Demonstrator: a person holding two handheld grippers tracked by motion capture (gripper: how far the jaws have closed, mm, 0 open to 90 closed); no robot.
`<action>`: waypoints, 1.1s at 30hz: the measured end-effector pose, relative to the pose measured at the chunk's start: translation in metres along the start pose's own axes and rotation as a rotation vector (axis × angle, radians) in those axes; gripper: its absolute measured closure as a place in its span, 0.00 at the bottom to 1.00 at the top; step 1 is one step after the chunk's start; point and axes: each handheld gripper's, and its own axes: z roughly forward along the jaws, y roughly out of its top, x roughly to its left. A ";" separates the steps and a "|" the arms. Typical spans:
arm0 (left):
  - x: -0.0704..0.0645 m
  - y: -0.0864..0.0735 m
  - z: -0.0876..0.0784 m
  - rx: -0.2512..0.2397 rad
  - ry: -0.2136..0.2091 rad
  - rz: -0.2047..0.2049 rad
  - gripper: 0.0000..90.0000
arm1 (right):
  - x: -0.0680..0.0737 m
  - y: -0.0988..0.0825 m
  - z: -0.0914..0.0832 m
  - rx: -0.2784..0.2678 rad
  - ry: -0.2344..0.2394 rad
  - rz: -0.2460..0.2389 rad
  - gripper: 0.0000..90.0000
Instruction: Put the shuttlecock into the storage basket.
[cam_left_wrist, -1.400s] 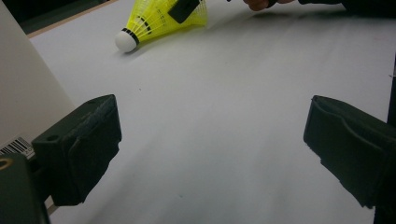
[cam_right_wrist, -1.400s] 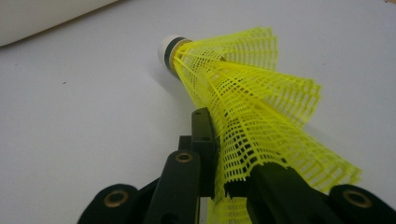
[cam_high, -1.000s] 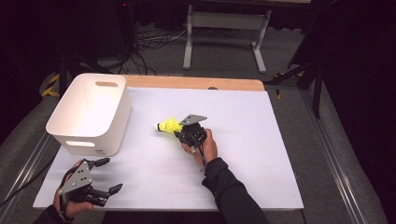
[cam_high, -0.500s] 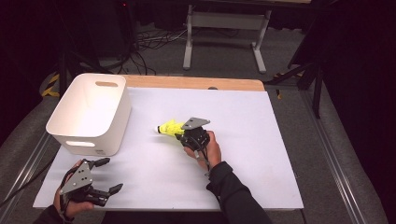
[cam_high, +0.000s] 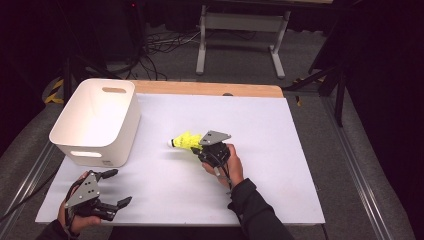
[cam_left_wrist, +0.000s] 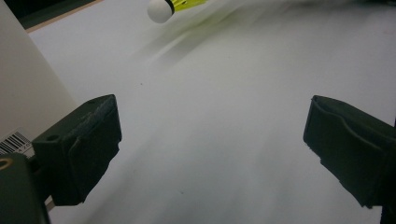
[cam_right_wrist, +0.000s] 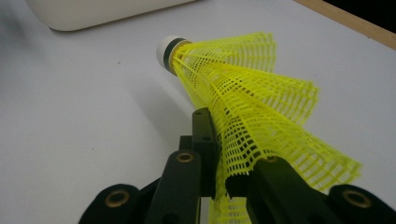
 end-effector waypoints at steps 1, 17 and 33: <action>0.000 0.000 0.000 0.002 0.000 0.002 0.06 | 0.000 -0.001 -0.001 -0.001 0.002 0.001 0.95; -0.001 0.001 0.000 0.003 0.004 0.007 0.06 | 0.008 -0.006 -0.024 -0.006 0.009 -0.064 0.95; -0.001 0.001 0.001 0.008 0.007 0.004 0.06 | 0.021 -0.008 -0.042 -0.013 0.042 -0.126 0.95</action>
